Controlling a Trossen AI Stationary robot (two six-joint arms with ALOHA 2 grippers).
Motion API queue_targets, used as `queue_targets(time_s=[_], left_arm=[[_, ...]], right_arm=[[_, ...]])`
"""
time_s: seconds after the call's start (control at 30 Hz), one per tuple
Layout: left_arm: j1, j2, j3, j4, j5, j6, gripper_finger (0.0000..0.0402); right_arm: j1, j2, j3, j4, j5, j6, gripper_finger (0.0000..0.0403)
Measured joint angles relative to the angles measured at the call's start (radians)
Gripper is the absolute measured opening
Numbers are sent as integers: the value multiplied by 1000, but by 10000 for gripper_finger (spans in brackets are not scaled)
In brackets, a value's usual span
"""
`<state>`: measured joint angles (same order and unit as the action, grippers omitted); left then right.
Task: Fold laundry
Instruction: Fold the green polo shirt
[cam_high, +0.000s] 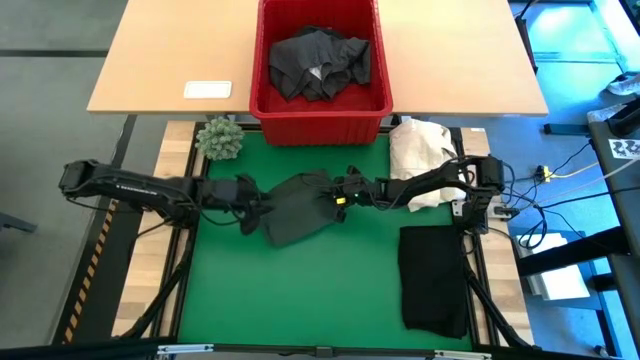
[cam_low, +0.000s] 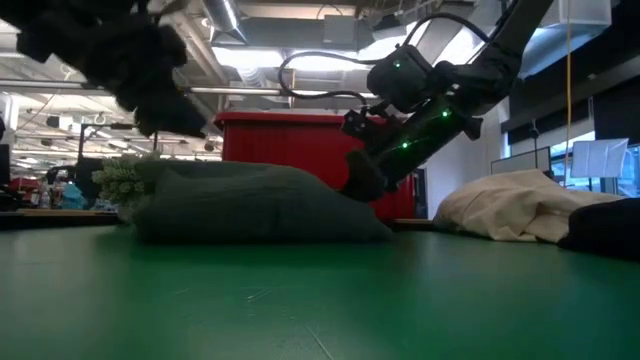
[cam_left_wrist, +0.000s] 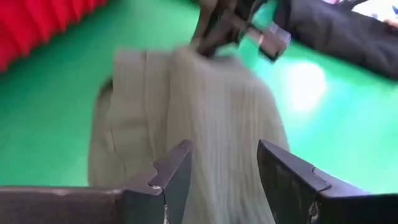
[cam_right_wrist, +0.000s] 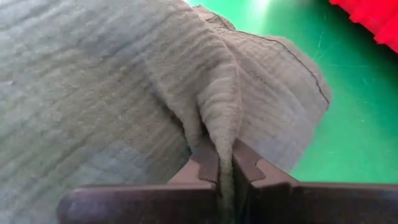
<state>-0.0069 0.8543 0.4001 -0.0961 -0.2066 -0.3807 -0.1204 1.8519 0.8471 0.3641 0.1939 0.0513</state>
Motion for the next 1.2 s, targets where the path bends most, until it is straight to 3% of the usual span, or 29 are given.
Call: queue_targets(time_s=[0.33, 0.67, 0.87, 1.2], left_arm=[[-72, 127, 41, -1, -15, 48, 173], [-54, 311, 40, -6, -287, 8, 173], [-13, 309, 40, -9, -316, -2, 173], [-2, 223, 61, -15, -316, 47, 173]], right_arm=[[1, -25, 0, 15, 40, -1, 20], [2, -139, 0, -12, 42, -38, 166], [14, -199, 0, -69, 14, -34, 219], [131, -209, -1, -59, 6, -123, 221]])
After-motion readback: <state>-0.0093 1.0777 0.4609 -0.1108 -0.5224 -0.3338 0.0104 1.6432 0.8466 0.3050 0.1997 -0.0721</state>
